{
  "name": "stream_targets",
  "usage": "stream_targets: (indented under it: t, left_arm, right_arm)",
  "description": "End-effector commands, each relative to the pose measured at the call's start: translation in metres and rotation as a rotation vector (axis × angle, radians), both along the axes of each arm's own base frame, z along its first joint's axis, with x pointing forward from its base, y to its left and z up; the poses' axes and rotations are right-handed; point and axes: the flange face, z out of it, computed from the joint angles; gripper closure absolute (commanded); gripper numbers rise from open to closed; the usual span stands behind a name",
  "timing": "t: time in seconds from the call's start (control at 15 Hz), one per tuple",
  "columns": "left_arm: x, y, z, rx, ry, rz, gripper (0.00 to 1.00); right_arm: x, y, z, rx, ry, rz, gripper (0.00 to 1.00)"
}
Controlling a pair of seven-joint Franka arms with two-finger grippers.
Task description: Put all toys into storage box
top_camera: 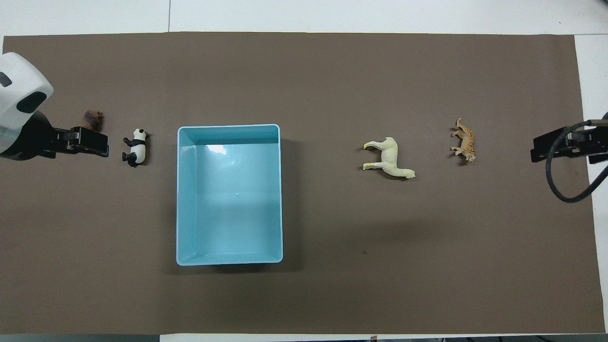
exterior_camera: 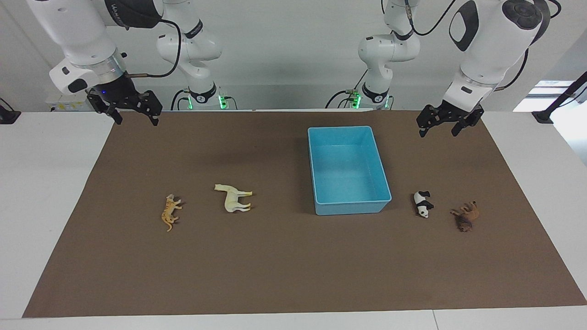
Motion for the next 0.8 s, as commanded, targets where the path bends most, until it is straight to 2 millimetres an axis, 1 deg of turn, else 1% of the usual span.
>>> stream_targets:
  t: [0.0, 0.6, 0.67, 0.73]
  left_arm:
    - [-0.005, 0.004, 0.004, 0.018, -0.005, -0.001, 0.0]
    - [-0.005, 0.004, 0.004, 0.018, -0.005, -0.001, 0.0]
    - [-0.005, 0.004, 0.004, 0.018, -0.005, -0.001, 0.0]
    - [-0.005, 0.004, 0.004, 0.018, -0.005, -0.001, 0.0]
  right_arm:
    - [-0.015, -0.001, 0.002, -0.01, 0.041, -0.017, 0.0]
    - [-0.016, -0.002, 0.002, -0.011, 0.044, -0.027, 0.0]
    - [-0.017, -0.005, 0.001, -0.009, 0.055, -0.024, 0.0]
    - [-0.016, -0.014, 0.001, -0.009, 0.048, -0.04, 0.0]
